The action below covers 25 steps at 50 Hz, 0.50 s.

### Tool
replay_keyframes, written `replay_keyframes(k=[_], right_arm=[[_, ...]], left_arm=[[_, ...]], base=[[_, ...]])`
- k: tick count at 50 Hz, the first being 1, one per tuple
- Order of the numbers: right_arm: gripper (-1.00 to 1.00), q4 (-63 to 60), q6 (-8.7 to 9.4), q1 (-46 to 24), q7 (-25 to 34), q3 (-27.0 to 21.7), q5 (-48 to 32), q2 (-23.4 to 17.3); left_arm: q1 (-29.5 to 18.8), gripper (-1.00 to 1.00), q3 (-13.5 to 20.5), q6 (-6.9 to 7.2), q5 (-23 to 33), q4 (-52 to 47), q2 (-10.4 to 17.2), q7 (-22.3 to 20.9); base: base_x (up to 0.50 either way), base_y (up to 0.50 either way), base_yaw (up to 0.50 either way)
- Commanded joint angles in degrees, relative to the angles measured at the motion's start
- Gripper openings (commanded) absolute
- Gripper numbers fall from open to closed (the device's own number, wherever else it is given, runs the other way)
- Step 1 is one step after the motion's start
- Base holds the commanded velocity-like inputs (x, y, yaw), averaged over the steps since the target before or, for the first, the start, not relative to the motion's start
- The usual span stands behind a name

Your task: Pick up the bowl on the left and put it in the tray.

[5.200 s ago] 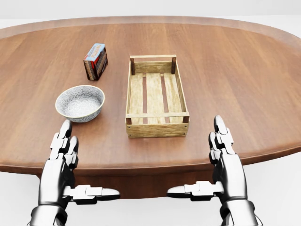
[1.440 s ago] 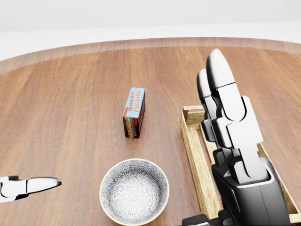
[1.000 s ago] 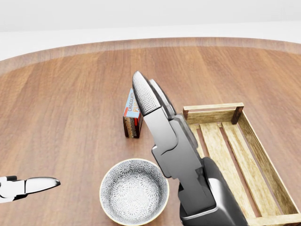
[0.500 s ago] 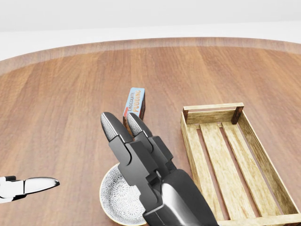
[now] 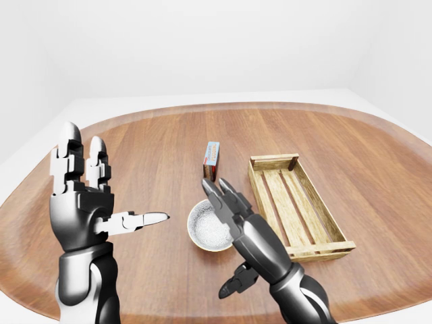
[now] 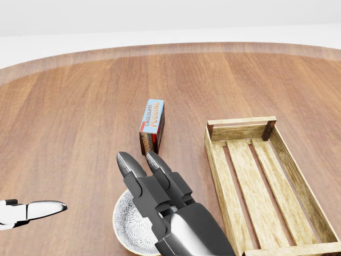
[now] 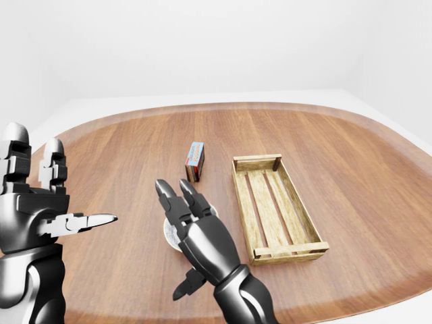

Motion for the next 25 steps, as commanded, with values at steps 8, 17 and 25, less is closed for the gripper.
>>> replay_keyframes(k=[8,17,25], right_arm=[[1.0,4.1,0.0,-0.5,1.1,0.1,-3.1,0.8],[1.0,6.4,0.0,-1.4,1.9,-0.8,-4.4,1.5],[1.0,9.7,0.0,-2.1,2.7,-1.1,-6.9,2.5]], left_arm=[[0.2,1.0,-0.3,0.0,0.2,0.0,-0.1,0.0],[-0.1,1.0,-0.1,0.0,0.0,0.1,0.0,0.1],[-0.4,1.0,0.1,0.0,0.0,0.5,0.1,0.8]], base=[[0.0,0.0,0.0],[0.0,0.0,0.0],[0.0,0.0,0.0]])
